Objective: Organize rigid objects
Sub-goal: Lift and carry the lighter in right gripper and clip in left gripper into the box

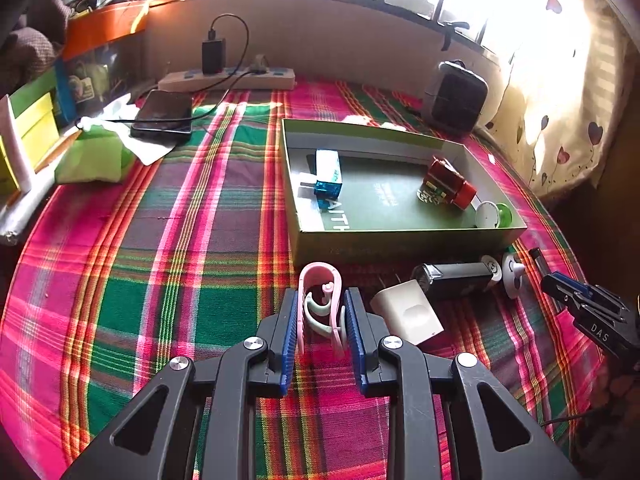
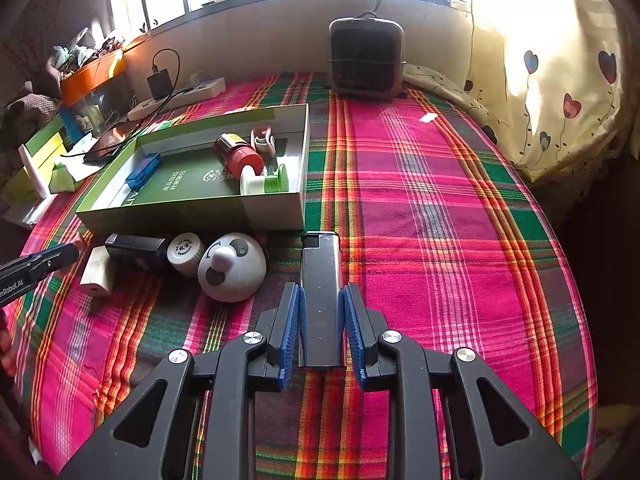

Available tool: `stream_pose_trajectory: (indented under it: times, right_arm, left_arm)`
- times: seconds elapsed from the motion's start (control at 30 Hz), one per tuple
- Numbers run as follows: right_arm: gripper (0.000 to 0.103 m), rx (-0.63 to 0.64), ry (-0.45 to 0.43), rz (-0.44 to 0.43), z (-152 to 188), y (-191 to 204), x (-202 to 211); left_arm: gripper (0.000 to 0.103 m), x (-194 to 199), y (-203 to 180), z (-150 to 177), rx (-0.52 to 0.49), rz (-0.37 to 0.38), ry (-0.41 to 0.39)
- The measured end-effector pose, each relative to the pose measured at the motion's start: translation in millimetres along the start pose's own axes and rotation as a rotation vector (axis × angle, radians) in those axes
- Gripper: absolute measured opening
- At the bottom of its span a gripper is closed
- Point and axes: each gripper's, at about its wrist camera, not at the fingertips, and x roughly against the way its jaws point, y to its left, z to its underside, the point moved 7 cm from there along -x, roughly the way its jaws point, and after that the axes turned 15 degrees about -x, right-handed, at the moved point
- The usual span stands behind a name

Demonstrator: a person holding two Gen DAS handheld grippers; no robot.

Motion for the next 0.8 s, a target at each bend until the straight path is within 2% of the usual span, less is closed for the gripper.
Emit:
stream_pose_trajectory:
  times: [0.47,0.8]
  right_arm:
    - [0.024,0.051,-0.050,-0.055,-25,23,19]
    - [0.024,0.100,-0.041,-0.126,-45,56,17]
  left_arm:
    - [0.022,10,-1,-42,-0.044,0.018,-0.048]
    - [0.022,1,-5,-72,-0.067,0.053,-0.057]
